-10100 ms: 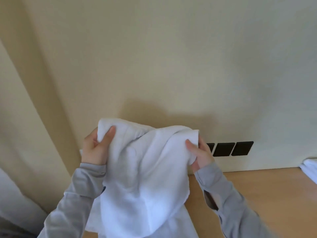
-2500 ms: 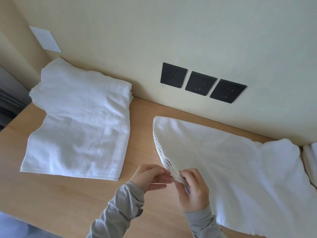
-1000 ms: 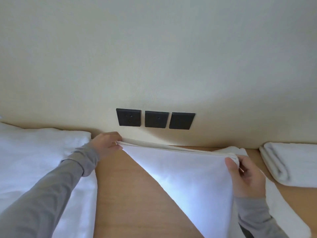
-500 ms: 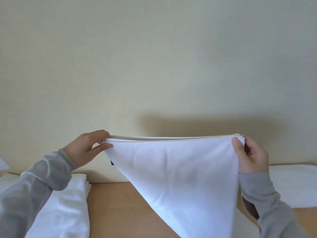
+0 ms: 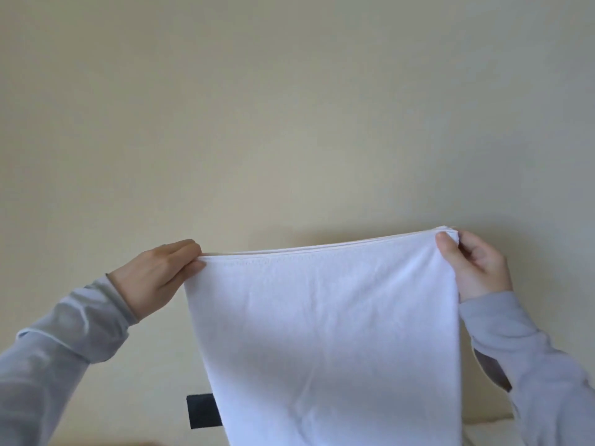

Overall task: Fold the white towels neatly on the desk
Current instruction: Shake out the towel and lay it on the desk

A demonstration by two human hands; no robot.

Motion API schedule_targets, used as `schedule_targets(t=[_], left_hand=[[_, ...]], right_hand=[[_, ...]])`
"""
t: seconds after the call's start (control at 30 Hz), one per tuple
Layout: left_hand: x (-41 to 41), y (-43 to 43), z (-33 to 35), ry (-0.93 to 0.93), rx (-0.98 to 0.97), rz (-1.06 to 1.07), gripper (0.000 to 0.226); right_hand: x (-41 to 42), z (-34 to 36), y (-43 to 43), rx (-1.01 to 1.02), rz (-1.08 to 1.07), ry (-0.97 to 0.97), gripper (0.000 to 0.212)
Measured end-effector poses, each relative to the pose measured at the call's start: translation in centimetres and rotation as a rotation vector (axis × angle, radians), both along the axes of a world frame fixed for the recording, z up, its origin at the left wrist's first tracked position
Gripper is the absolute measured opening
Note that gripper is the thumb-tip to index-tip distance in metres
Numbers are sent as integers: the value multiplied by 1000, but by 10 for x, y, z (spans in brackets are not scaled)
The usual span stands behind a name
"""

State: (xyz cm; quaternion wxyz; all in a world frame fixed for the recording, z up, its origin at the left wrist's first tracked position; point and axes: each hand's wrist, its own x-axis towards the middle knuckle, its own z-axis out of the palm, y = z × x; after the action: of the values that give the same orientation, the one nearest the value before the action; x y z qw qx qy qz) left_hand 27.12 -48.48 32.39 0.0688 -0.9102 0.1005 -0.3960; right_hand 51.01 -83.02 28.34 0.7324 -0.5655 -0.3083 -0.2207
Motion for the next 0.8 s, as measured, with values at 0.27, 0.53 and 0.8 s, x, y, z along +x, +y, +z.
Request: schedule_targets(t=[0.27, 0.53, 0.8], left_hand=[[-5, -51, 128, -407, 218, 129, 40], [-19, -61, 144, -369, 331, 268, 35], [-31, -52, 150, -265, 26, 194, 34]], right_hand=[[2, 135, -45, 42, -29, -259, 41], [3, 138, -49, -65, -161, -323, 25], [-9, 150, -52, 3, -29, -310, 43]])
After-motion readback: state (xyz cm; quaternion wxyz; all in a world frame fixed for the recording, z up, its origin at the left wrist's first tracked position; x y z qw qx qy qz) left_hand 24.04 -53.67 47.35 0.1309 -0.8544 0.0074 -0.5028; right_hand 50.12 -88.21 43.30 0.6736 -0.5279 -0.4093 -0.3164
